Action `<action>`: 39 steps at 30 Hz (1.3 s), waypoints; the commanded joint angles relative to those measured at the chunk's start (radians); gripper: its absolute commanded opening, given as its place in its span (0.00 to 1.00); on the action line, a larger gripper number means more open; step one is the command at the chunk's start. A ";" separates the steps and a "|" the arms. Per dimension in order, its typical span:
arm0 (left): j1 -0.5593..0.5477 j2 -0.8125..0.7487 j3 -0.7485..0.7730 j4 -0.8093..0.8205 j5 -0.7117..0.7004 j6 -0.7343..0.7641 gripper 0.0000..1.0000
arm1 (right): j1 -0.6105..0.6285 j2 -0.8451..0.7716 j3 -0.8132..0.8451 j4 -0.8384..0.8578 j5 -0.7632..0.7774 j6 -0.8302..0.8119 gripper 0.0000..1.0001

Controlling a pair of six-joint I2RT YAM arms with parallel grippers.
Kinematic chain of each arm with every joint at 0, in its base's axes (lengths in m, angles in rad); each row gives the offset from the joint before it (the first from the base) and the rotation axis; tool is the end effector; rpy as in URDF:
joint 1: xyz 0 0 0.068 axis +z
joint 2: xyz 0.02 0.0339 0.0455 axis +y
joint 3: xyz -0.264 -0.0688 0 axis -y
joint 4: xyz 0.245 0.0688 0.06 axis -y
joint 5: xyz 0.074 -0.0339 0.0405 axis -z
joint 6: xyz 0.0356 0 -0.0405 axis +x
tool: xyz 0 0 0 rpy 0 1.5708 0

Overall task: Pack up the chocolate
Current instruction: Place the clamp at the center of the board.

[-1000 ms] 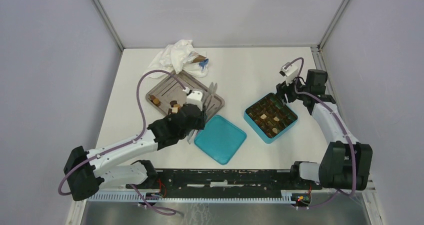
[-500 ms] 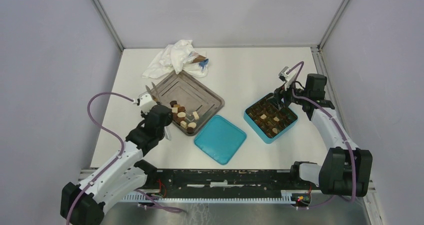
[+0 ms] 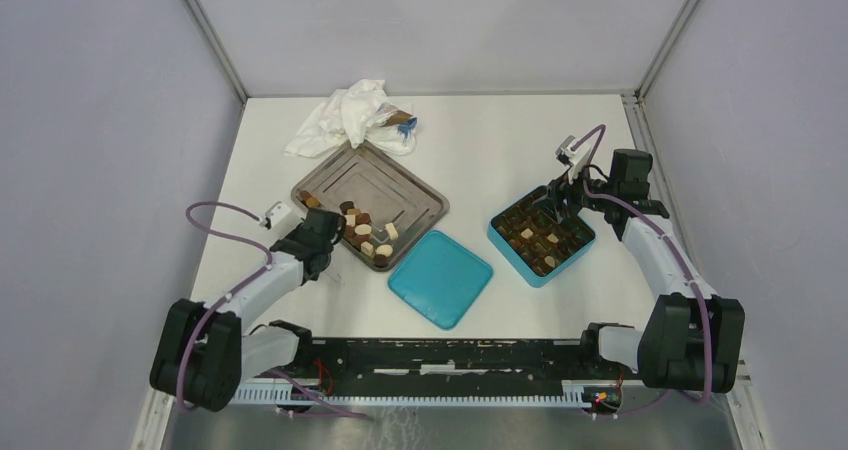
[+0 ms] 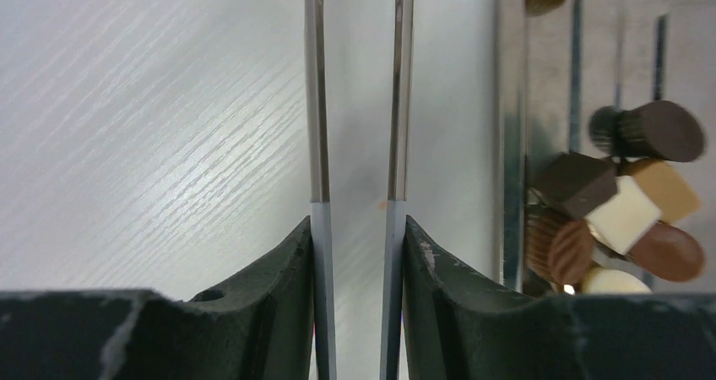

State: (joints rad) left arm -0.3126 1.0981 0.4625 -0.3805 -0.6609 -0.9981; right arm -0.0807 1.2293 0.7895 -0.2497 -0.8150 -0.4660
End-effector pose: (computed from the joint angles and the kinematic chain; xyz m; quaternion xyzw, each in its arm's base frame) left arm 0.1840 -0.0365 0.1646 -0.3894 0.8270 0.0896 0.3955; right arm 0.2560 0.0053 0.2496 -0.3249 0.7827 0.2394 0.4738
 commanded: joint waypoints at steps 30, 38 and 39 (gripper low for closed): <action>0.016 -0.358 0.112 0.112 0.978 0.317 0.97 | -0.001 -0.186 -0.135 -0.177 -0.423 -0.639 0.98; -0.421 -0.322 0.088 0.342 0.870 0.316 0.94 | -0.001 -0.158 -0.131 -0.509 -0.509 -1.083 0.98; -0.479 -0.295 0.091 0.368 0.841 0.312 0.92 | -0.001 -0.138 -0.115 -0.550 -0.495 -1.108 0.96</action>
State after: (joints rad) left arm -0.6117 0.7502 0.5503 -0.1959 0.2131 -0.7387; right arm -0.0803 1.0454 0.6113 -0.5873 -1.2488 -1.3014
